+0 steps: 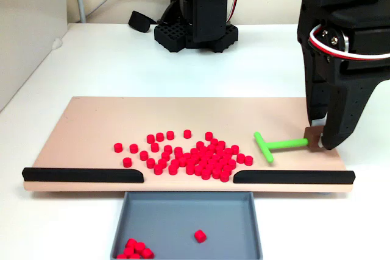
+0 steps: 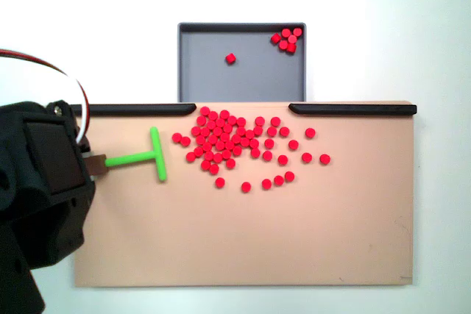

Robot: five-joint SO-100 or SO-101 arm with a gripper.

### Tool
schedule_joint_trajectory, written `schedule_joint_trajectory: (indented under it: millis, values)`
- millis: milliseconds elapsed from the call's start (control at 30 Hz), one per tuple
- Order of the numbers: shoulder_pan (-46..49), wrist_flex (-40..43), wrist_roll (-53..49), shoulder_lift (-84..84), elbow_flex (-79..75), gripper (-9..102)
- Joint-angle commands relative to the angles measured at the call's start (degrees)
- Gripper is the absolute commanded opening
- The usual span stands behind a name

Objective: Push granules from left to the grey container

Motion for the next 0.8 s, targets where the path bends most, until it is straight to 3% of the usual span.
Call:
schedule_joint_trajectory:
  millis: [0, 767]
  values:
    - [1.05, -0.18, 0.18, 0.35, -1.85, 0]
    - [2.99, -0.79, -1.49, -1.93, -1.85, 0]
